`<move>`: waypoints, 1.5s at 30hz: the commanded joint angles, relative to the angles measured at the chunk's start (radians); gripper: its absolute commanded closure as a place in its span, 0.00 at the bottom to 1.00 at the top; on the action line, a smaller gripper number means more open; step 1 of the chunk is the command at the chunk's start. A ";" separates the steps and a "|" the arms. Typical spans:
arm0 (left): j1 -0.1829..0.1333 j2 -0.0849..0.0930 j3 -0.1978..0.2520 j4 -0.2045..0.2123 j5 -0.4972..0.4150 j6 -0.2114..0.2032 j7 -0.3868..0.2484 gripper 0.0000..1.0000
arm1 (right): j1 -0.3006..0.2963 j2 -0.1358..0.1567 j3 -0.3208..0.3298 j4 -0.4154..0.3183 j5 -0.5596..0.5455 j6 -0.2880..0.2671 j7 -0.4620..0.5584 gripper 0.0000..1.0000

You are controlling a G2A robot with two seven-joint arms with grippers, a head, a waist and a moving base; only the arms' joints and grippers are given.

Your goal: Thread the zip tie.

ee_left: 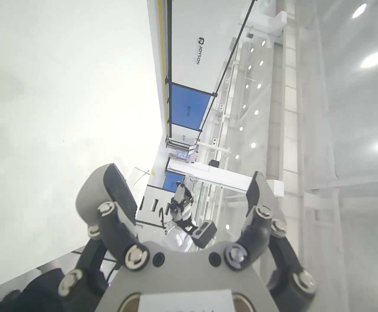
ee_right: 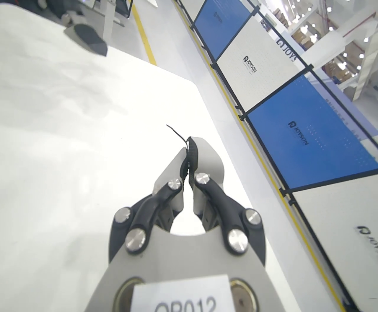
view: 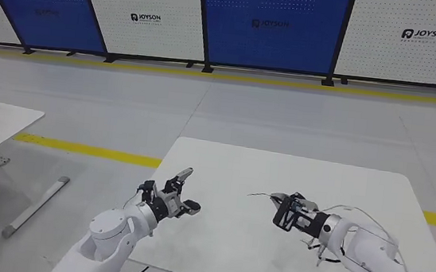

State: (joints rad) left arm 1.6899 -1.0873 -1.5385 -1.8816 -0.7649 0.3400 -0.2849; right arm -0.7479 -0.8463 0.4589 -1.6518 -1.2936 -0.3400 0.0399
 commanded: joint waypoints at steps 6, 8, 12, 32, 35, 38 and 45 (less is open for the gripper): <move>-0.049 0.060 0.100 0.035 -0.109 0.000 0.063 0.00 | 0.133 -0.021 -0.131 0.017 -0.028 0.000 0.010 1.00; -0.065 0.072 0.126 0.043 -0.133 0.000 0.070 0.00 | 0.133 -0.021 -0.131 0.017 -0.028 0.000 0.010 1.00; -0.065 0.072 0.126 0.043 -0.133 0.000 0.070 0.00 | 0.133 -0.021 -0.131 0.017 -0.028 0.000 0.010 1.00; -0.171 0.127 0.333 0.084 -0.353 0.000 0.053 0.00 | 0.150 -0.067 -0.171 -0.014 -0.276 0.000 0.003 1.00; -0.223 0.142 0.363 0.085 -0.390 0.000 0.155 0.00 | 0.158 -0.075 -0.183 -0.006 -0.276 0.000 -0.002 1.00; -0.223 0.142 0.363 0.085 -0.390 0.000 0.155 0.00 | 0.158 -0.075 -0.183 -0.006 -0.276 0.000 -0.002 1.00; -0.223 0.142 0.363 0.085 -0.390 0.000 0.155 0.00 | 0.158 -0.075 -0.183 -0.006 -0.276 0.000 -0.002 1.00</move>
State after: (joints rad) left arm 1.4671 -0.9457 -1.1760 -1.7967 -1.1546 0.3400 -0.1303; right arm -0.5896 -0.9212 0.2758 -1.6577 -1.5700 -0.3400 0.0383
